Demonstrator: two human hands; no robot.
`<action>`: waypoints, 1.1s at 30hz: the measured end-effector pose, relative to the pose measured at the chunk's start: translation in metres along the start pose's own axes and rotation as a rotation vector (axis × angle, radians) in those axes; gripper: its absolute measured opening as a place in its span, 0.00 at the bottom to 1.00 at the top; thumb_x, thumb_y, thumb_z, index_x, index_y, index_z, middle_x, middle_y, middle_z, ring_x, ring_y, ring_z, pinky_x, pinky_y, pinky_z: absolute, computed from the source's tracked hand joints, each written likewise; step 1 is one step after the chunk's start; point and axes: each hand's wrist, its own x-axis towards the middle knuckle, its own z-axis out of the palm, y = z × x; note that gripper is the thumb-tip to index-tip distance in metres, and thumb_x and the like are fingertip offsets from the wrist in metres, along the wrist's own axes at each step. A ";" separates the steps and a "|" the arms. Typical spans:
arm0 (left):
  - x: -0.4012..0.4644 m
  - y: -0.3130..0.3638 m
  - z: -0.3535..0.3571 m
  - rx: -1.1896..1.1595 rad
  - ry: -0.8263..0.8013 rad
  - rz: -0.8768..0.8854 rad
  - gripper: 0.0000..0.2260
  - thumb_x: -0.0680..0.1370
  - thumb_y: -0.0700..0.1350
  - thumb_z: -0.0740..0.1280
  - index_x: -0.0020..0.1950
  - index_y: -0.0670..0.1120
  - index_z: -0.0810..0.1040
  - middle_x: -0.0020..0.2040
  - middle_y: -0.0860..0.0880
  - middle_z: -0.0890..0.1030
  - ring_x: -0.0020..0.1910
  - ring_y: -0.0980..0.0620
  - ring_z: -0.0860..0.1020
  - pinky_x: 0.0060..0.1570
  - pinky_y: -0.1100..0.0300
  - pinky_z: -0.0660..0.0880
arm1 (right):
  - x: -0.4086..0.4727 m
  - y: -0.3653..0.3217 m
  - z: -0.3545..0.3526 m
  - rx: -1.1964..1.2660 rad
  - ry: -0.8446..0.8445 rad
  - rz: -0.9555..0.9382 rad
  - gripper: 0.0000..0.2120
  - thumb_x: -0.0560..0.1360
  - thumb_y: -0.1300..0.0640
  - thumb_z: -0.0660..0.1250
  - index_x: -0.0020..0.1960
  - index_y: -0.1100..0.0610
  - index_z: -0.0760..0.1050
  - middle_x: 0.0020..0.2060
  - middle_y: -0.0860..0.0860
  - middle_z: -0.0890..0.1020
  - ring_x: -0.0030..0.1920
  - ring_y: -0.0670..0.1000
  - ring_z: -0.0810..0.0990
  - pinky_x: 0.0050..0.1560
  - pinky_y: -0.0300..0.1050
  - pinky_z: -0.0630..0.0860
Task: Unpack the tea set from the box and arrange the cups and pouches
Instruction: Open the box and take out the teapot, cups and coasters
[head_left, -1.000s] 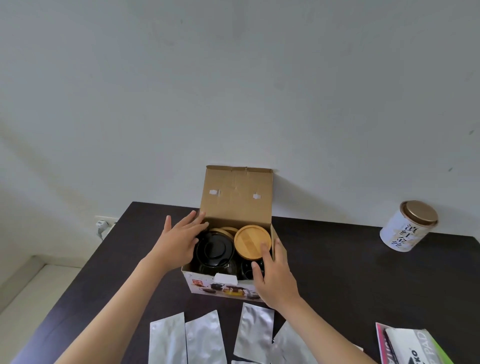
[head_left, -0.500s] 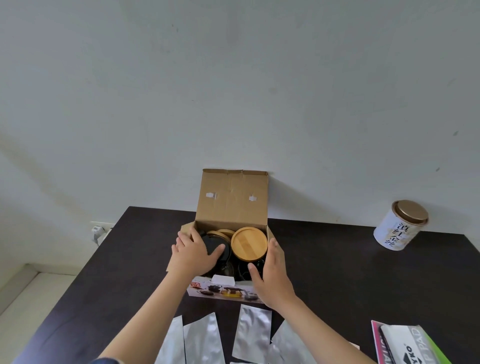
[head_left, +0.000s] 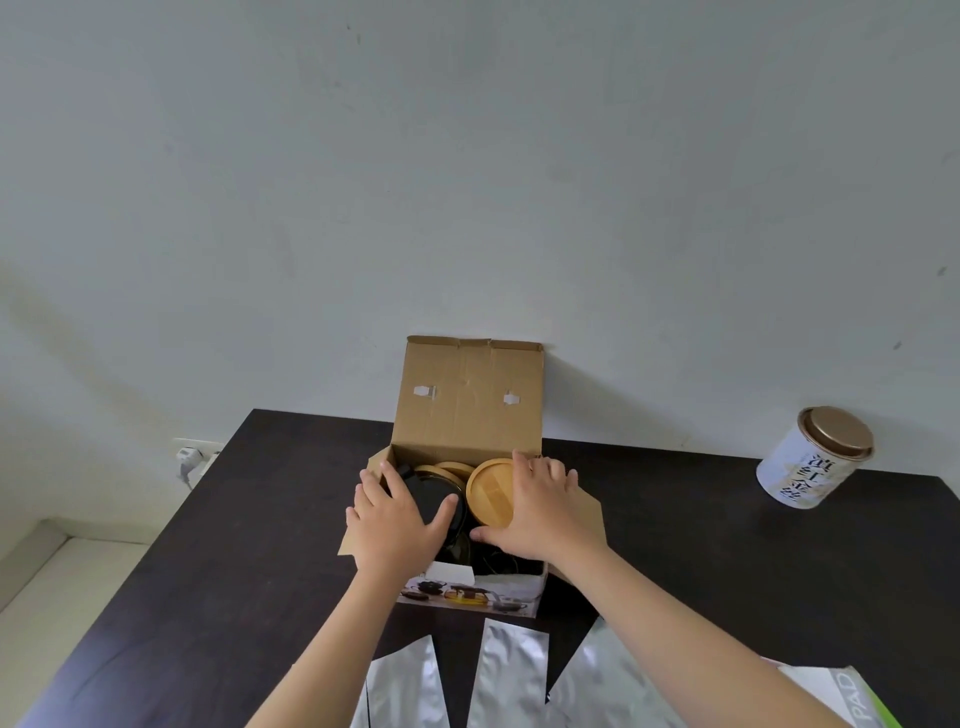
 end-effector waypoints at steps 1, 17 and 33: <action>0.001 0.000 0.001 0.003 0.003 0.001 0.47 0.72 0.73 0.48 0.77 0.39 0.45 0.76 0.36 0.54 0.74 0.37 0.56 0.71 0.45 0.58 | 0.004 -0.001 -0.001 -0.024 -0.007 0.015 0.56 0.63 0.27 0.67 0.77 0.56 0.48 0.73 0.57 0.61 0.73 0.61 0.56 0.74 0.64 0.51; 0.000 -0.002 0.000 -0.005 0.021 0.006 0.47 0.72 0.73 0.49 0.77 0.39 0.46 0.75 0.35 0.57 0.73 0.37 0.60 0.69 0.45 0.61 | 0.006 0.017 -0.017 0.266 0.266 -0.038 0.48 0.59 0.33 0.73 0.71 0.51 0.57 0.65 0.50 0.65 0.65 0.52 0.62 0.66 0.52 0.65; 0.003 -0.001 0.003 0.013 0.028 -0.006 0.47 0.71 0.72 0.53 0.77 0.39 0.51 0.73 0.34 0.62 0.69 0.35 0.65 0.62 0.43 0.69 | 0.023 0.184 0.030 0.433 0.233 0.694 0.49 0.61 0.46 0.80 0.73 0.56 0.57 0.67 0.58 0.65 0.69 0.60 0.62 0.57 0.58 0.73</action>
